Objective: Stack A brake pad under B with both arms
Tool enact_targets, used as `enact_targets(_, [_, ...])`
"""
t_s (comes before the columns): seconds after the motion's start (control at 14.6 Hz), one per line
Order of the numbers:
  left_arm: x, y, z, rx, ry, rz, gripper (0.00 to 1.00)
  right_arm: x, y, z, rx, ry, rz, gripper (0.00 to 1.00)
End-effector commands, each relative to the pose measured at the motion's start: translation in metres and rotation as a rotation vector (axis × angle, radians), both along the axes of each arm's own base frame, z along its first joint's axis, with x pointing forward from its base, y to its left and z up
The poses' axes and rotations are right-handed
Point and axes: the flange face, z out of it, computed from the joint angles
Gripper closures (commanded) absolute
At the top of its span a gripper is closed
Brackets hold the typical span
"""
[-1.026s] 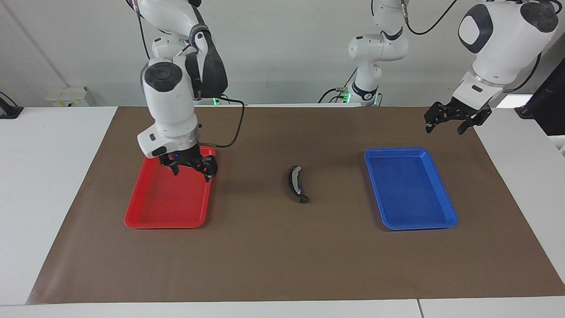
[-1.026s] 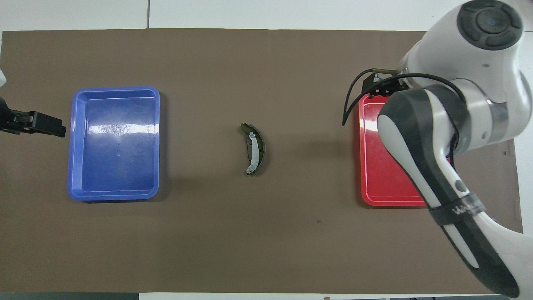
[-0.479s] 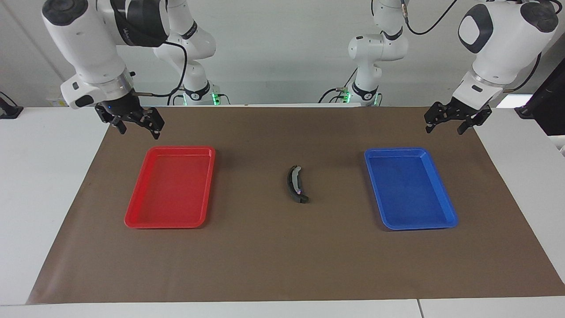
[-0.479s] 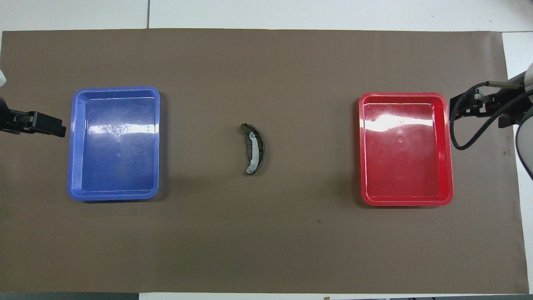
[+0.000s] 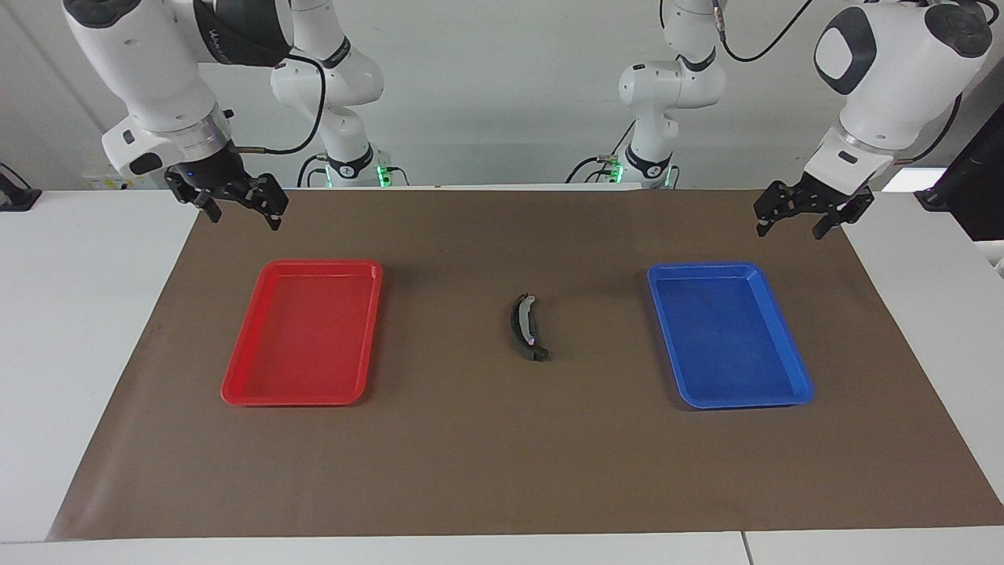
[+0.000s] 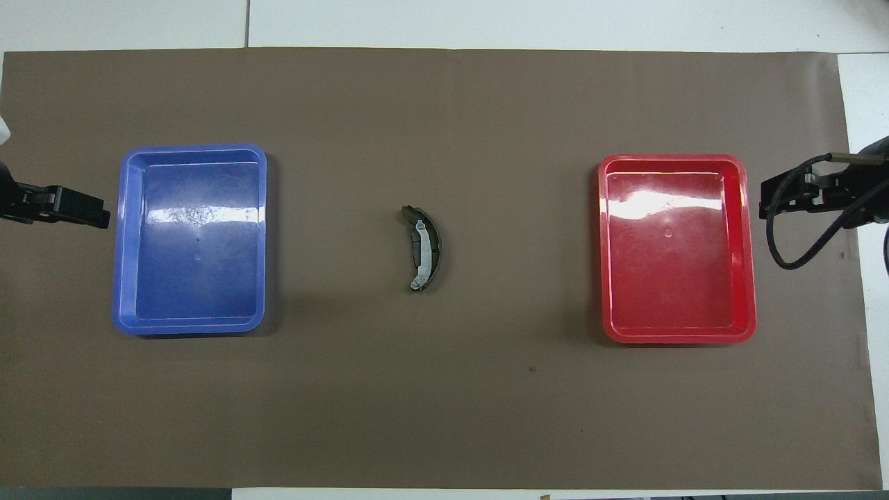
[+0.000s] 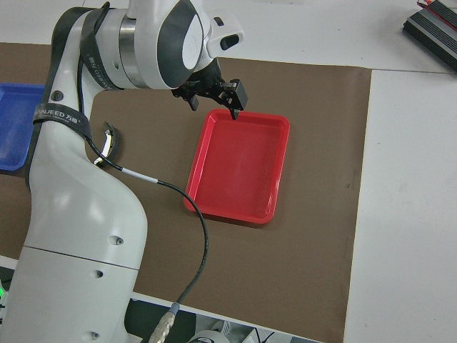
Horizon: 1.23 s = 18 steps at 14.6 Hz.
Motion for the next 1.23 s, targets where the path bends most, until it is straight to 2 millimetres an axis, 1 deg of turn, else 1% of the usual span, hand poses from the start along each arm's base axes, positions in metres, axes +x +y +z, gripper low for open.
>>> enact_targets(0.0, [-0.005, 0.004, 0.001, 0.014, -0.006, -0.008, 0.01, -0.008, -0.017, 0.003, 0.024, 0.003, -0.005, 0.00])
enact_targets(0.07, [-0.005, 0.004, 0.001, 0.014, -0.006, -0.008, 0.01, -0.010, -0.019, 0.005, 0.024, 0.002, -0.008, 0.00])
enact_targets(0.21, [-0.005, 0.004, 0.001, 0.014, -0.006, -0.008, 0.01, -0.011, -0.015, 0.006, 0.023, 0.007, -0.010, 0.00])
enact_targets(0.27, [-0.005, 0.004, 0.001, 0.014, -0.006, -0.008, 0.01, -0.011, -0.017, 0.006, 0.023, 0.007, -0.013, 0.00])
enact_targets(0.48, [-0.005, 0.004, 0.001, 0.014, -0.006, -0.008, 0.01, -0.011, -0.008, 0.006, 0.023, 0.006, 0.006, 0.01])
enact_targets(0.96, [-0.005, 0.004, 0.001, 0.014, -0.006, -0.008, 0.01, -0.007, -0.008, 0.011, 0.019, -0.006, 0.018, 0.01])
enact_targets(1.16, [-0.005, 0.004, 0.001, 0.014, -0.006, -0.008, 0.01, -0.007, -0.005, 0.020, 0.016, 0.018, 0.070, 0.01])
